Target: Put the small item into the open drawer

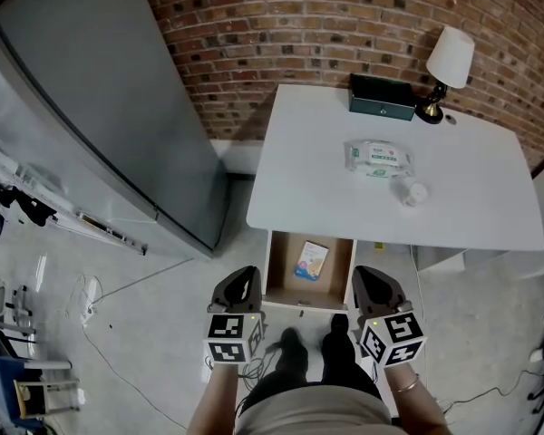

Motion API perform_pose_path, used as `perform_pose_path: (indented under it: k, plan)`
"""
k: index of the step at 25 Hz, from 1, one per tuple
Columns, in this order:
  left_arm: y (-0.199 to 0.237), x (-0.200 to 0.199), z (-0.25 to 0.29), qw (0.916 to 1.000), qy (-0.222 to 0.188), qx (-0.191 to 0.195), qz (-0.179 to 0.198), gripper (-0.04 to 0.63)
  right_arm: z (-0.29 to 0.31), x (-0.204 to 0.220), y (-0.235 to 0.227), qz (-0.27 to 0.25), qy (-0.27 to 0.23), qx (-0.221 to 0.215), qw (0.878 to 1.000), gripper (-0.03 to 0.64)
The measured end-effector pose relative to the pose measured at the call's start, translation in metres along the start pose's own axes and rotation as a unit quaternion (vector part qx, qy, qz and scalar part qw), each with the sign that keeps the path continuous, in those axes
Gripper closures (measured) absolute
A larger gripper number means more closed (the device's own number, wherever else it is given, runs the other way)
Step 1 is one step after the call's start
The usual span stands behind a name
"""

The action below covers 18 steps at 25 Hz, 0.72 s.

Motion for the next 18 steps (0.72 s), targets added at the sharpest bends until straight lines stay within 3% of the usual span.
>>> perform_pose_path:
  k: [18]
  plan:
    - [0.016,0.006,0.005,0.9998,-0.001,0.012,-0.015,0.561,0.013,0.003,0.011,-0.015,0.013,0.004,1.0,0.612]
Point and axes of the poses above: the fingertips, and each gripper's own axes: z forward along the fingers, y to its left, x out of its underside, the point moved 9 cm from there along -z, backward along the fingers, and after that the axes turned 8 degrees about z, right-handed, at the moved point
